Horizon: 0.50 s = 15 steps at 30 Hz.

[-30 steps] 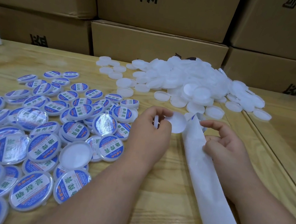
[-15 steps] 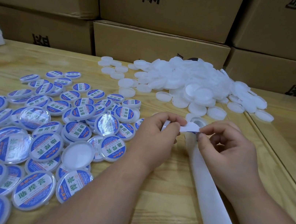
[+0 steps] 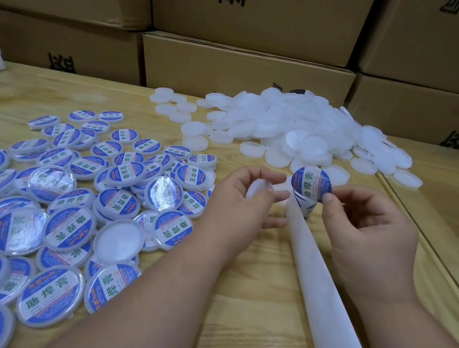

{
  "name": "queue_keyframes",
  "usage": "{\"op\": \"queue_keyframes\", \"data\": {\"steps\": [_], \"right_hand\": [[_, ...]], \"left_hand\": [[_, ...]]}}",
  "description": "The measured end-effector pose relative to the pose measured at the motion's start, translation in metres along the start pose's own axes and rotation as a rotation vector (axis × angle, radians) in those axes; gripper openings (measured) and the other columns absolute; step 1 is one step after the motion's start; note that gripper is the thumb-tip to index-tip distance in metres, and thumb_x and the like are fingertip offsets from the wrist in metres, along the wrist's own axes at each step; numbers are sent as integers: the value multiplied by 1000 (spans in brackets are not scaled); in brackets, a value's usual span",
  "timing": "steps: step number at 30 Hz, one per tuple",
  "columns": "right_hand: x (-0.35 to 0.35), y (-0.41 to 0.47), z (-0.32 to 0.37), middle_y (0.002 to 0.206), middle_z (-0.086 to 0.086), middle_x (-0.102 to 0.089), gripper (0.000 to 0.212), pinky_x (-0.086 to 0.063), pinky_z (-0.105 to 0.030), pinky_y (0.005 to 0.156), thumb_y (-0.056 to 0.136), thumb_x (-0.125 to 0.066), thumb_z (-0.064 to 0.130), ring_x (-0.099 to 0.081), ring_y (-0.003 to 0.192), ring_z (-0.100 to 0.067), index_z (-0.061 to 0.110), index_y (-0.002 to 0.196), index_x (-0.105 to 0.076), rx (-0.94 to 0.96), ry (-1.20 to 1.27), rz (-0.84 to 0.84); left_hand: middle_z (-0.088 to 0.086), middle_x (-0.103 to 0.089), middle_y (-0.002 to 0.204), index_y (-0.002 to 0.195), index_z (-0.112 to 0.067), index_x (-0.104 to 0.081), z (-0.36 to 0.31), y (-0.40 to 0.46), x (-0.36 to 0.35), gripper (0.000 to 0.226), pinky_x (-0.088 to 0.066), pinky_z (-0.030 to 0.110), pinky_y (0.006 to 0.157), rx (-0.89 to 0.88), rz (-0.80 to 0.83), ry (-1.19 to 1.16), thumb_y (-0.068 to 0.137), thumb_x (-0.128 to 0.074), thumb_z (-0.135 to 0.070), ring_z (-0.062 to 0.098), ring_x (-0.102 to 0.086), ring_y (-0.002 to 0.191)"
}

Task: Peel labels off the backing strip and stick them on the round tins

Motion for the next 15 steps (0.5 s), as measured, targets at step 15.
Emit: {"op": "queue_keyframes", "data": {"steps": [15], "right_hand": [[-17,-4,-2,77,-3,-76,40,-46,-12,58,86,-73,-4,-56,58,-10,28,104,-57,-133,155,242]], "left_hand": [[15,-69,87,79,-35,-72,2,8,-1,35,-39,33,59,27,75,-59,64,-46,-17,29,-57,78]]}}
Point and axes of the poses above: each hand's wrist, its own y-axis towards the middle knuckle, its own x-axis out of the back of the hand, z = x × y, the point moved 4 cm from there along y, towards the middle knuckle
